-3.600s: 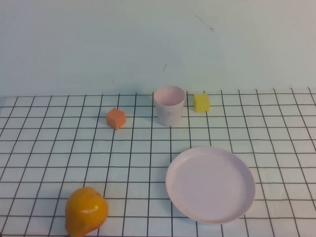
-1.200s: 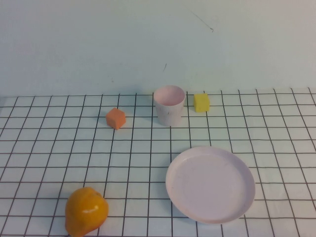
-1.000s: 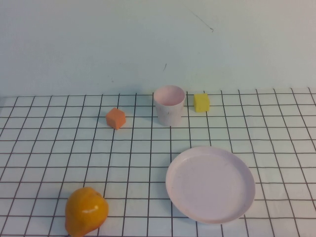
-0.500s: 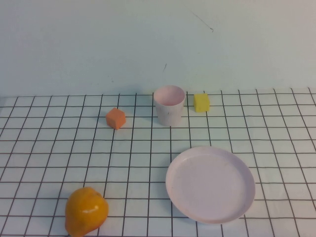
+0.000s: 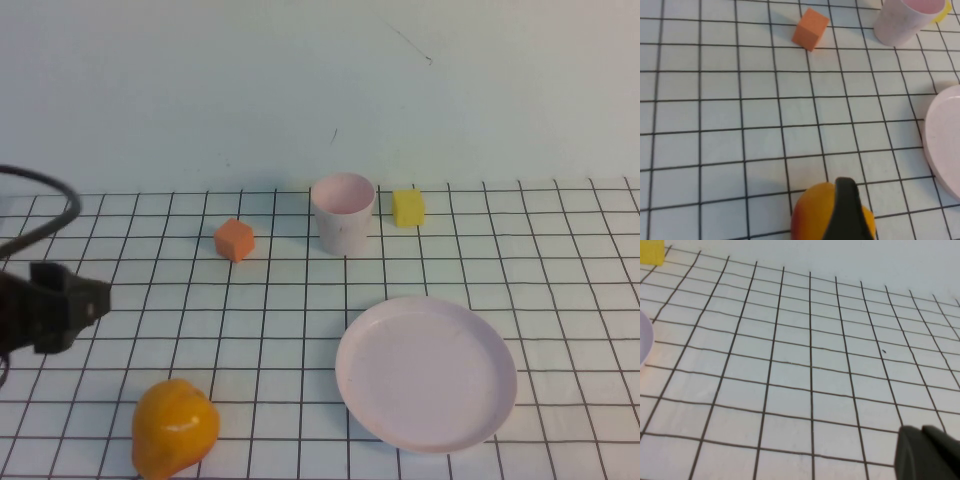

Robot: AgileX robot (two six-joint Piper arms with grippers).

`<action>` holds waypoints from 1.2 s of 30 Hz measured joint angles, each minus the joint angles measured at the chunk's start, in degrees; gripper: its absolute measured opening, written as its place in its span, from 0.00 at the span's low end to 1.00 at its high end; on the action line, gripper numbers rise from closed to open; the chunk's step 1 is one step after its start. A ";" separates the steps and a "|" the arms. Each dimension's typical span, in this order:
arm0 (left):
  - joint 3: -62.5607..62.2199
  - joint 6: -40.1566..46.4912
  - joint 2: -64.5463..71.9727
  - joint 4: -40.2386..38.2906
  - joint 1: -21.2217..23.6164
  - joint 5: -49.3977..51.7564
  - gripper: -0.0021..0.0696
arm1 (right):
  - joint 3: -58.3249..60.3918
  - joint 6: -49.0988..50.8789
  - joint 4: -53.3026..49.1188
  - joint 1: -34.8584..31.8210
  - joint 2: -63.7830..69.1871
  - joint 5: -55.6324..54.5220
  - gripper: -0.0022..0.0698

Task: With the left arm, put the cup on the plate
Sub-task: Pick up the cup from the table

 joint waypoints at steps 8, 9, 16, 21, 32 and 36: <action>-13.38 13.62 21.14 -12.52 0.00 -0.51 0.56 | 0.00 0.00 0.00 0.00 0.00 0.00 0.03; -15.41 14.85 23.21 -14.02 0.00 -0.01 0.53 | 0.00 0.00 0.00 0.00 0.00 0.00 0.03; -31.84 23.51 37.96 -18.04 -3.52 1.88 0.10 | 0.00 0.00 0.00 0.00 0.00 0.00 0.03; -41.39 25.64 47.23 -18.52 -7.63 1.39 0.04 | 0.00 0.00 0.00 0.00 0.00 0.00 0.03; -63.33 24.53 68.06 -14.25 -12.91 3.69 0.59 | 0.00 0.00 0.00 0.00 0.00 0.00 0.03; -68.65 21.44 72.76 -8.33 -14.25 3.69 0.82 | 0.00 0.00 0.00 0.00 0.00 0.00 0.03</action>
